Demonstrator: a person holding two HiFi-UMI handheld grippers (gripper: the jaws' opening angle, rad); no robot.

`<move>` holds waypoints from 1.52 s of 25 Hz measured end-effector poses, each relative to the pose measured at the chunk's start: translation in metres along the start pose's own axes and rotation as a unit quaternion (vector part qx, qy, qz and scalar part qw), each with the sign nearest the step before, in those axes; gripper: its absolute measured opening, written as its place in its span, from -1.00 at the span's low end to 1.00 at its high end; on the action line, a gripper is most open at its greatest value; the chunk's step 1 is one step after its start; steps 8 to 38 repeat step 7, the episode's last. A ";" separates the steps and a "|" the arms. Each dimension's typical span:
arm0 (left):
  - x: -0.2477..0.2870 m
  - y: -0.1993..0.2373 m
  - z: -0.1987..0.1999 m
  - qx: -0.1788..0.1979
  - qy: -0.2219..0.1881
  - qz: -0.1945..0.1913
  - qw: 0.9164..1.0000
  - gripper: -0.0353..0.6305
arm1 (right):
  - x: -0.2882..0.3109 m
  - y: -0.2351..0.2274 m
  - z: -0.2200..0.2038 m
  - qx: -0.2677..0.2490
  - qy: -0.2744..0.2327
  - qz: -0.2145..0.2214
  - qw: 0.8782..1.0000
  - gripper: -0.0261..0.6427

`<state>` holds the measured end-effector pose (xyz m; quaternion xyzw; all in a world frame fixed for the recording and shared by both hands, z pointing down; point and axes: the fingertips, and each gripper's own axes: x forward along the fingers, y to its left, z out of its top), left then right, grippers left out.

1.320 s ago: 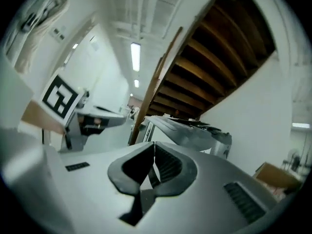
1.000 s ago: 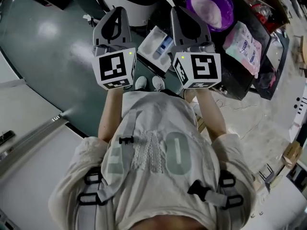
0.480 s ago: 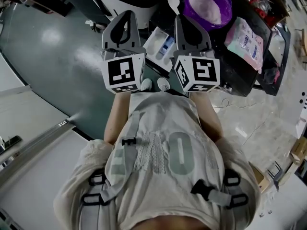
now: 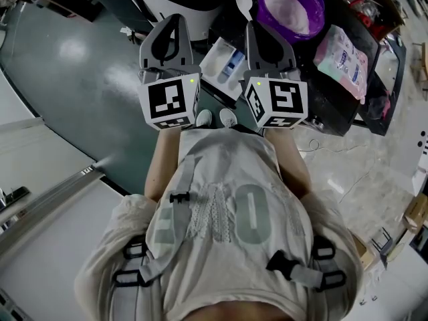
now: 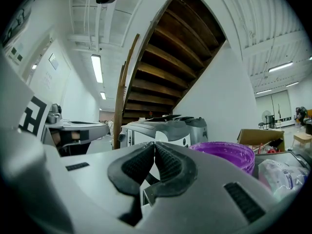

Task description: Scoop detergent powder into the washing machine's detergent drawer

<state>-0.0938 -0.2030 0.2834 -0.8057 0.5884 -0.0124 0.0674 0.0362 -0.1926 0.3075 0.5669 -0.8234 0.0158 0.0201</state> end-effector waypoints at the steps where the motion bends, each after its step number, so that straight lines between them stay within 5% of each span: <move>1: 0.000 0.000 -0.001 0.000 0.000 0.000 1.000 -0.83 | 0.000 0.000 -0.001 -0.001 0.001 0.001 1.000 -0.89; 38: -0.002 0.000 -0.002 0.001 0.003 0.003 1.000 -0.83 | -0.001 0.002 -0.004 -0.006 0.005 0.004 1.000 -0.89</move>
